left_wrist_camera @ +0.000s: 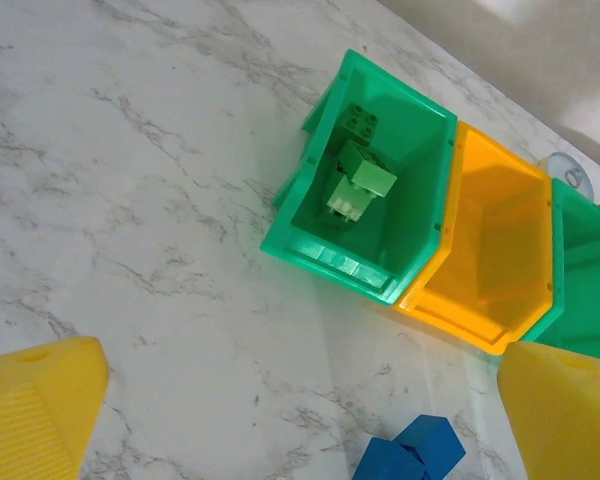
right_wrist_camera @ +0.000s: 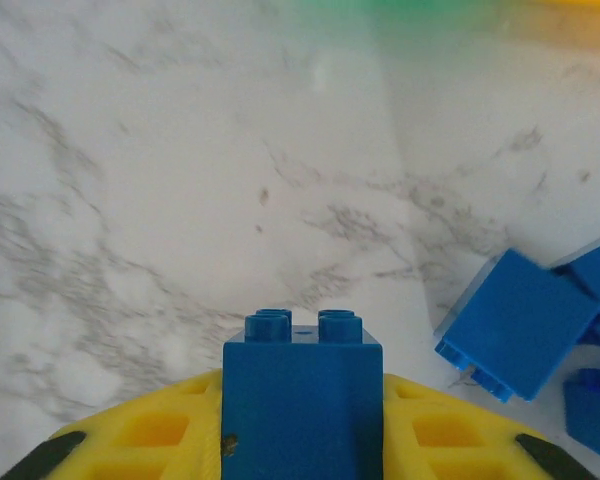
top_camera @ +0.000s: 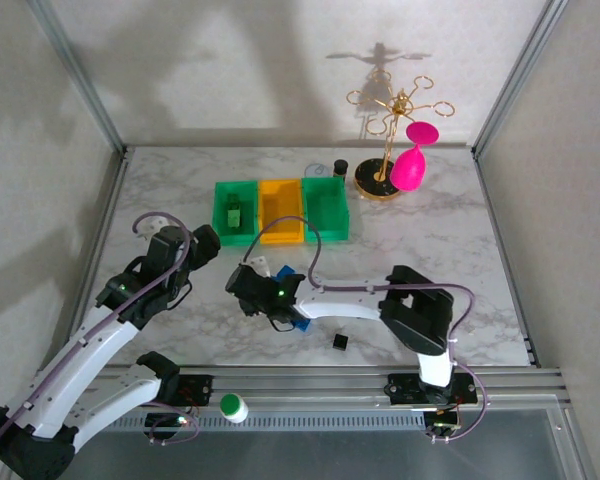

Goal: Sort the legos into containers by color
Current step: Pick up the lego from the bottom-center of the table, then place the lego in the container.

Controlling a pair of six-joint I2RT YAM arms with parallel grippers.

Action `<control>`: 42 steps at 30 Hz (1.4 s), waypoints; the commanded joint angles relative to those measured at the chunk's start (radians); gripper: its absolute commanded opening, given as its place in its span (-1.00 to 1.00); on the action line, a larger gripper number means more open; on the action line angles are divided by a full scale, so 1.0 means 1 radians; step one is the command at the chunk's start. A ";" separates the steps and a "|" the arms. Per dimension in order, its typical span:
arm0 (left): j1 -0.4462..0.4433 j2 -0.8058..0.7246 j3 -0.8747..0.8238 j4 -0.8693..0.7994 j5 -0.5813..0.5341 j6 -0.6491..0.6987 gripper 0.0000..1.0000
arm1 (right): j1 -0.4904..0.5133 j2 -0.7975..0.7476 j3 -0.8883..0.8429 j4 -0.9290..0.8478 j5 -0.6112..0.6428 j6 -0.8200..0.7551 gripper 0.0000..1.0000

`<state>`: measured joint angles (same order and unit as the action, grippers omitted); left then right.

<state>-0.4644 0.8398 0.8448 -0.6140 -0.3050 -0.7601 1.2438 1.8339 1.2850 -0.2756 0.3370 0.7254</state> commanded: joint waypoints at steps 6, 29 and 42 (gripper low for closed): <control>0.021 0.051 0.037 0.080 0.052 0.014 0.99 | -0.136 -0.066 -0.015 0.042 0.076 -0.078 -0.47; 0.029 0.165 -0.086 0.244 0.071 -0.028 0.99 | -0.401 0.287 0.318 0.127 0.102 -0.258 -0.42; 0.029 0.176 -0.102 0.259 0.089 -0.036 0.99 | -0.409 0.422 0.427 0.106 0.137 -0.297 -0.34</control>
<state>-0.4431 1.0153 0.7502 -0.3668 -0.2237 -0.7868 0.8379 2.2311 1.6783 -0.1680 0.4503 0.4431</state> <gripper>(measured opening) 0.996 0.333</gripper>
